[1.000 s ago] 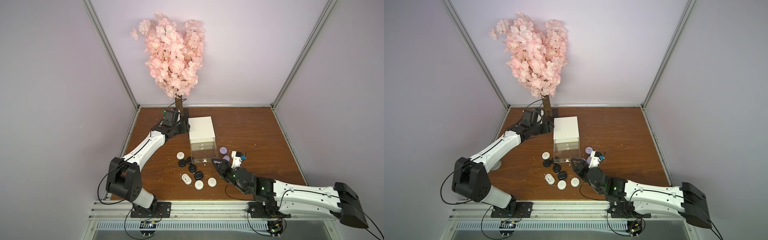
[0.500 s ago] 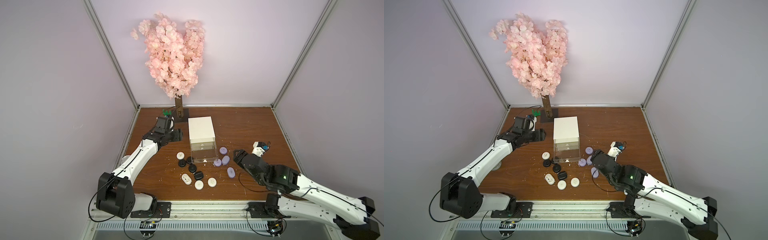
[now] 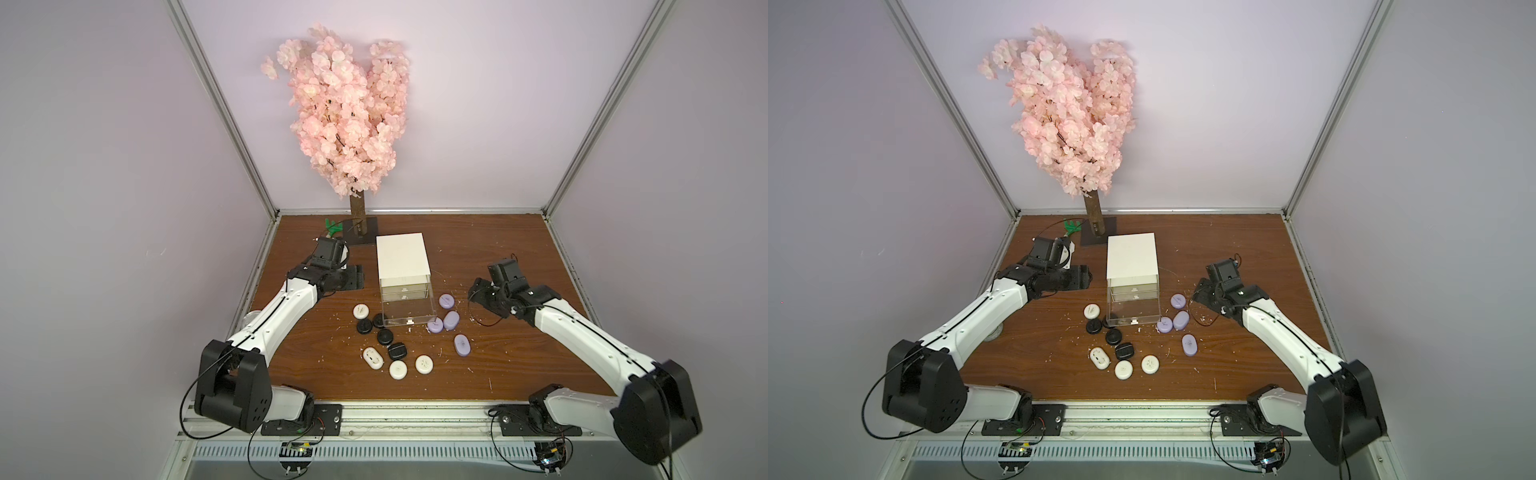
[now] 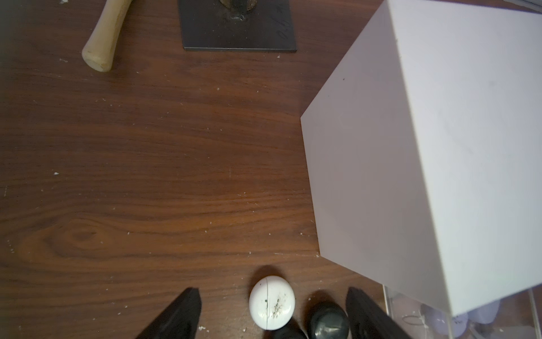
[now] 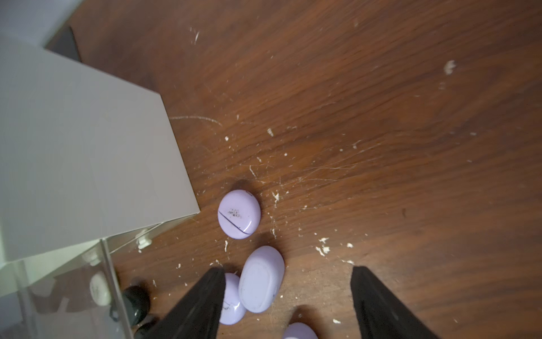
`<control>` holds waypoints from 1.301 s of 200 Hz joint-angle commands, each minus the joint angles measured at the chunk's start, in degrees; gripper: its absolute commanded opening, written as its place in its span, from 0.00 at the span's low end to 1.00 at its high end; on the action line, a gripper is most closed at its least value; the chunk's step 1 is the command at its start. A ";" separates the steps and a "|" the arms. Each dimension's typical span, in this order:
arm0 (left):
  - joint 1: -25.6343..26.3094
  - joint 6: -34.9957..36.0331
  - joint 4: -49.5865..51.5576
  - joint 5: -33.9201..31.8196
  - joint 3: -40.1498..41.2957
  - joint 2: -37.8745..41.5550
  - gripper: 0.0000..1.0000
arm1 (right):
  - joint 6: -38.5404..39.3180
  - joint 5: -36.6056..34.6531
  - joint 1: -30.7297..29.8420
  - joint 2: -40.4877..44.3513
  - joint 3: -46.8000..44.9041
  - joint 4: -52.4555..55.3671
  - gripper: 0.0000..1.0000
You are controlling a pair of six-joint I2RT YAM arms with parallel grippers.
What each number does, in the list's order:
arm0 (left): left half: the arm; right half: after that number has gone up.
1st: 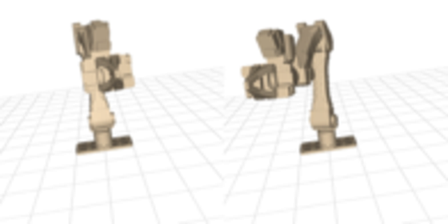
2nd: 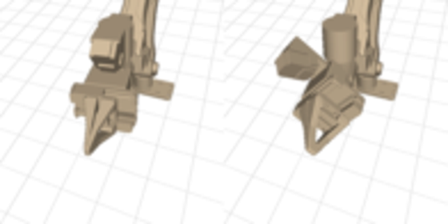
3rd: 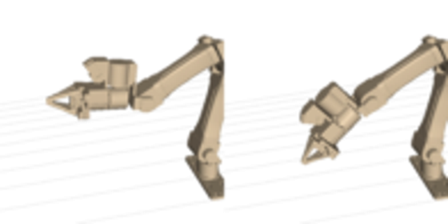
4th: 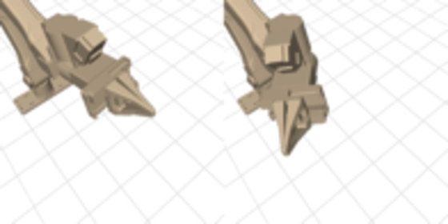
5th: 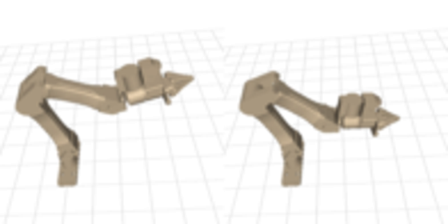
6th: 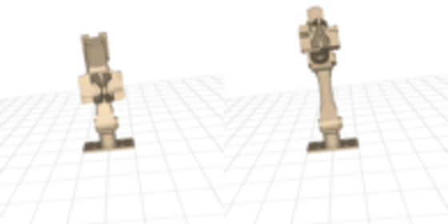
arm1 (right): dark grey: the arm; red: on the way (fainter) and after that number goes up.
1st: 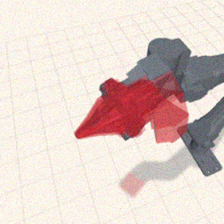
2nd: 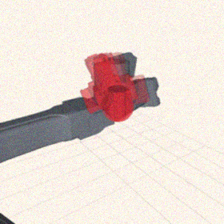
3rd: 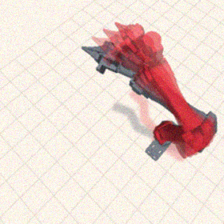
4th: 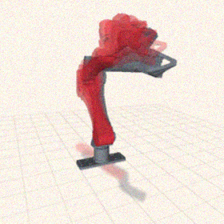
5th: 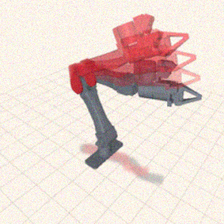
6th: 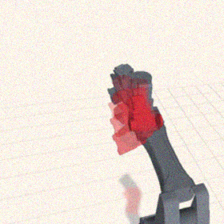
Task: Put the bluetooth earphones in the drawer according to color
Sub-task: Pick up the Bluetooth earphone from the center of the board.
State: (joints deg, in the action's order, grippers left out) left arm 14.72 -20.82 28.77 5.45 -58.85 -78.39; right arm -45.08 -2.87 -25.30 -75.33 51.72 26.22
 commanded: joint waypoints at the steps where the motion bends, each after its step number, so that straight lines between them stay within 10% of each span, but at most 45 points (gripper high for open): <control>1: -1.49 1.89 3.99 -2.85 -0.45 1.39 0.83 | 7.64 5.96 0.21 -4.14 6.37 -1.98 0.78; 260: -1.79 1.66 2.99 0.35 1.43 0.17 0.84 | 15.64 3.26 -5.25 -29.40 22.06 9.54 0.87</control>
State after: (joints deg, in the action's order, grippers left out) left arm 13.65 -19.57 31.24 5.30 -57.93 -77.47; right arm -30.15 1.72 -30.30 -104.31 72.34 33.80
